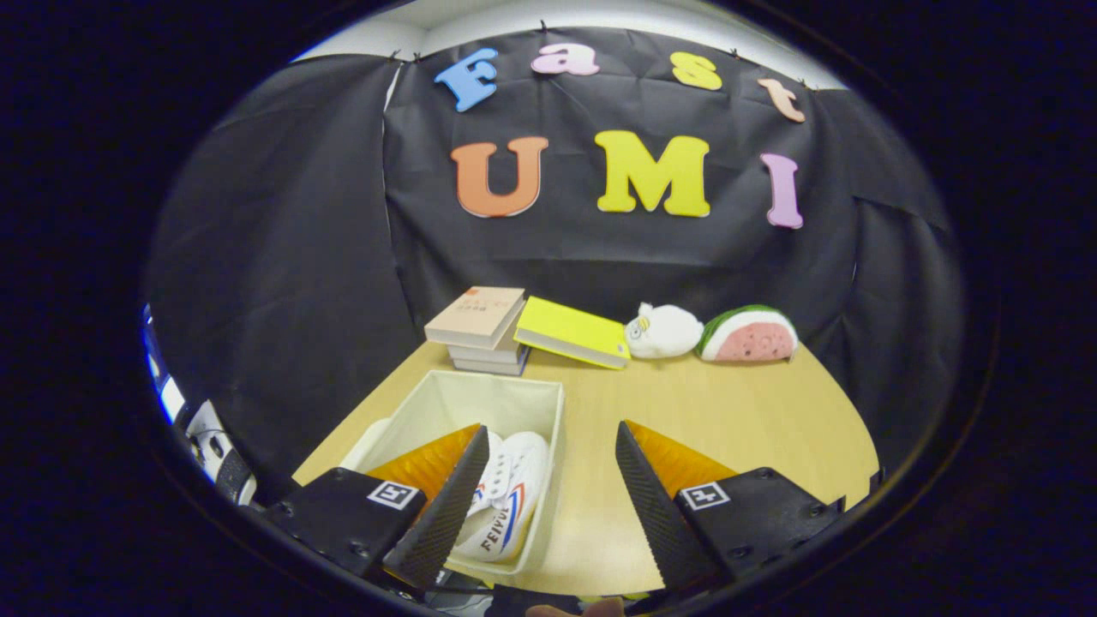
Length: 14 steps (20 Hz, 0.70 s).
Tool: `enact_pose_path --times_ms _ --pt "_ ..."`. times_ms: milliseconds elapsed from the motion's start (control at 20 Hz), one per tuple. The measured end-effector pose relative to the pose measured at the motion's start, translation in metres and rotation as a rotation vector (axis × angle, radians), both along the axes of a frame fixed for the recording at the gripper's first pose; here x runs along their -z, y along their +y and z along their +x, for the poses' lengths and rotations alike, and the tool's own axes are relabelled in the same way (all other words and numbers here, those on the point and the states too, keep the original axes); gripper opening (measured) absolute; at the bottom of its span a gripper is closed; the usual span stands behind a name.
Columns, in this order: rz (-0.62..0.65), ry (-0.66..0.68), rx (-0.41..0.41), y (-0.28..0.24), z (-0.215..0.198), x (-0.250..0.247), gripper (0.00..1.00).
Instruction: Open the storage box then place both shoes into the box .Put the left shoe in first, then the right shoe, with the right side of both shoes facing outward in a uniform manner.
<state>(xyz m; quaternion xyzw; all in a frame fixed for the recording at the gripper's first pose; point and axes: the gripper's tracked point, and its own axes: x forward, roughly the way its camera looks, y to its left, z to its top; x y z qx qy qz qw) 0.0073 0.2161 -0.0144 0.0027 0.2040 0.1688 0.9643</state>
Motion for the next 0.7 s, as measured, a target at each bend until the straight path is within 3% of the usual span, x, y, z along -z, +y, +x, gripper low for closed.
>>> enact_pose_path --times_ms 350,700 --pt "0.027 -0.339 0.117 -0.078 -0.021 -0.014 1.00" --pt "0.095 -0.396 0.152 -0.102 -0.031 0.023 1.00"
